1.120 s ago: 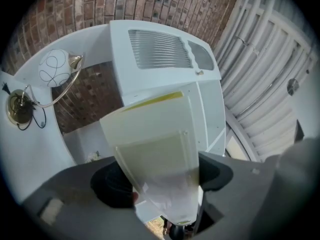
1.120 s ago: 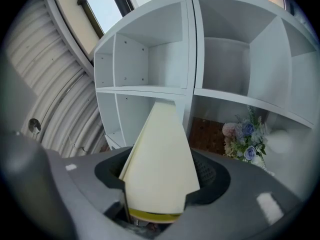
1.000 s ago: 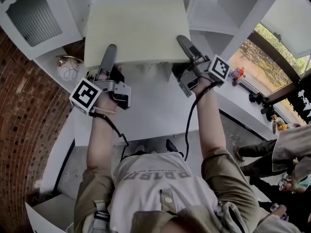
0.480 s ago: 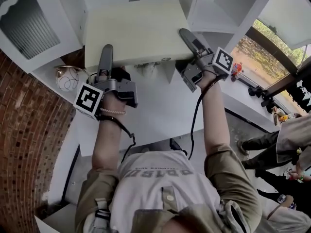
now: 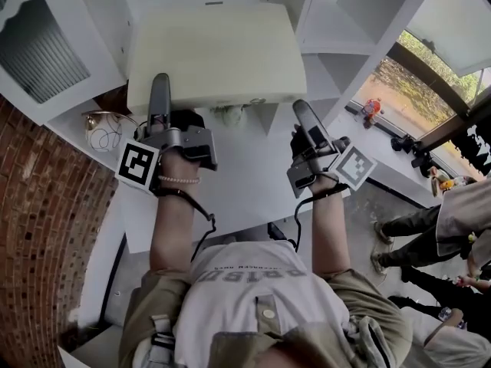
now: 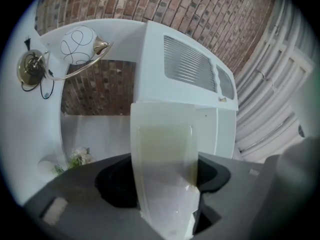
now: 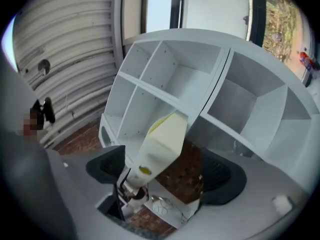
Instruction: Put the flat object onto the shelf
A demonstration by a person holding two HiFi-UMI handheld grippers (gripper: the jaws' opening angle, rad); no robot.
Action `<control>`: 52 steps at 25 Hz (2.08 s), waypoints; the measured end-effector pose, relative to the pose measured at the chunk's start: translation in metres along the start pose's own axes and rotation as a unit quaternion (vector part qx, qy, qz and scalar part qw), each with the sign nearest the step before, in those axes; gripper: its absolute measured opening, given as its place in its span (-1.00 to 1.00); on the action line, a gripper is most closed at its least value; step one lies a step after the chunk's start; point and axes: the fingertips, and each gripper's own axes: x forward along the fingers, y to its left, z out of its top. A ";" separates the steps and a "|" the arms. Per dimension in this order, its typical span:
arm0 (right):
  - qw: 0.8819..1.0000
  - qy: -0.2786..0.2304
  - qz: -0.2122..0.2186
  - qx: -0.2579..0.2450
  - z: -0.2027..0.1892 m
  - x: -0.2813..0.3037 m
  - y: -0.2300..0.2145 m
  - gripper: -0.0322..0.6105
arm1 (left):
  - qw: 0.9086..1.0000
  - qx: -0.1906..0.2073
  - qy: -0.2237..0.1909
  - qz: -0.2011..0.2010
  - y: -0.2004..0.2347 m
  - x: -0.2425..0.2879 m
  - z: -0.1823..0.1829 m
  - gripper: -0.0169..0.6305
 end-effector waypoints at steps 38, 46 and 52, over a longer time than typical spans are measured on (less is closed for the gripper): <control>0.997 0.060 0.036 0.023 -0.051 0.109 0.013 -0.34 | 0.957 0.218 0.179 -0.064 0.001 0.015 -0.054 -0.17; 0.997 0.066 0.015 0.034 -0.046 0.130 -0.002 -0.36 | 0.957 0.221 0.180 -0.053 0.008 0.034 -0.047 -0.39; 0.996 0.071 -0.004 0.046 -0.045 0.155 -0.016 -0.37 | 0.959 0.210 0.186 -0.041 0.016 0.059 -0.038 -0.42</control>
